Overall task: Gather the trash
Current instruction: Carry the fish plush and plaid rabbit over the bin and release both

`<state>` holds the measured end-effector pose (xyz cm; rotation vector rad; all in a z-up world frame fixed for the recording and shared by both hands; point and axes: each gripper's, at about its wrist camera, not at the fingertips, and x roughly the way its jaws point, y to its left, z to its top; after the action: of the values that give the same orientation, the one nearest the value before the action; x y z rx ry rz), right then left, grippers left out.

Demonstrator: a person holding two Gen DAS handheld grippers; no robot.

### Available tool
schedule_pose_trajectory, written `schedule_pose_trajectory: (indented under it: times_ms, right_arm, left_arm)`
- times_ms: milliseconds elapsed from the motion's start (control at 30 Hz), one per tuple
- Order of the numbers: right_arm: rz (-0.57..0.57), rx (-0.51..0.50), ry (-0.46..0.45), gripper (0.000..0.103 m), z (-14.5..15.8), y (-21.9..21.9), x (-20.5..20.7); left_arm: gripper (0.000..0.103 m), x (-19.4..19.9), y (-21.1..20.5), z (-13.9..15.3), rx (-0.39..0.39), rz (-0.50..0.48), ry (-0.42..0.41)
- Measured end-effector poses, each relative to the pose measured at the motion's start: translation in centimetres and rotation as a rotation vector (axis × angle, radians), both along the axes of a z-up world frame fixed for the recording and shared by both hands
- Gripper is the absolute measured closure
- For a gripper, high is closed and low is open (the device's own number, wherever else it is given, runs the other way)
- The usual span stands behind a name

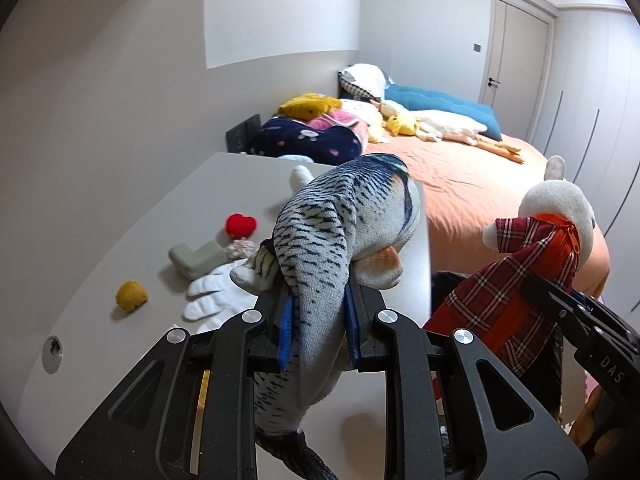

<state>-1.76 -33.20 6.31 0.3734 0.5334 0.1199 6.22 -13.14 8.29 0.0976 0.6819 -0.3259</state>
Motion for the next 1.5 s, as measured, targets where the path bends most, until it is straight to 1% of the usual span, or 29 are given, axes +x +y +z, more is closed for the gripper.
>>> schedule_pose_trajectory:
  times_ms: [367, 833, 1133, 1233, 1267, 1300, 1333, 1367, 1400, 1433, 1467, 1500]
  right_arm:
    - [-0.071, -0.004, -0.019, 0.075, 0.8, -3.4, -2.4]
    - [-0.165, -0.012, -0.023, 0.075, 0.7, -7.3, -5.6]
    - [-0.241, -0.042, 0.016, 0.074, 0.3, -10.5, -7.1]
    - [-0.269, -0.049, 0.035, 0.073, 0.1, -11.7, -7.7]
    - [-0.275, -0.056, 0.05, 0.069, 0.0, -12.1, -7.7]
    - [-0.278, -0.076, 0.075, 0.066, -0.1, -12.3, -7.6]
    - [-0.284, -0.088, 0.097, 0.05, -0.3, -12.3, -7.4]
    - [-0.3, -0.079, 0.11, 0.031, -0.4, -12.6, -7.4]
    - [-0.325, -0.068, 0.112, 0.026, -0.5, -13.0, -7.6]
    - [-0.348, -0.069, 0.11, 0.023, -0.6, -13.1, -7.9]
    - [-0.363, -0.076, 0.108, 0.023, -0.6, -13.3, -8.2]
    - [-0.368, -0.085, 0.099, 0.023, -0.4, -13.3, -8.4]
  left_arm:
    - [0.082, -2.3, -4.7, 0.1, 0.014, -0.092, -0.007]
    - [0.081, -4.4, -9.9, -0.1, 0.014, -0.201, 0.001]
    - [0.08, -6.2, -13.7, -0.6, 0.036, -0.283, 0.004]
    - [0.075, -6.8, -14.7, -0.9, 0.041, -0.306, 0.01]
    - [0.066, -6.9, -15.0, -1.1, 0.039, -0.322, 0.017]
    - [0.037, -7.0, -15.3, -1.2, 0.046, -0.336, 0.026]
    - [0.019, -7.3, -15.9, -1.5, 0.069, -0.356, 0.032]
    - [0.006, -7.7, -16.1, -1.6, 0.084, -0.363, 0.016]
    - [0.006, -8.3, -16.5, -1.7, 0.119, -0.363, -0.024]
    - [0.006, -8.6, -16.7, -1.8, 0.15, -0.362, -0.041]
    - [0.006, -8.9, -17.0, -1.9, 0.184, -0.363, -0.057]
    - [0.006, -9.1, -17.2, -2.0, 0.202, -0.367, -0.067]
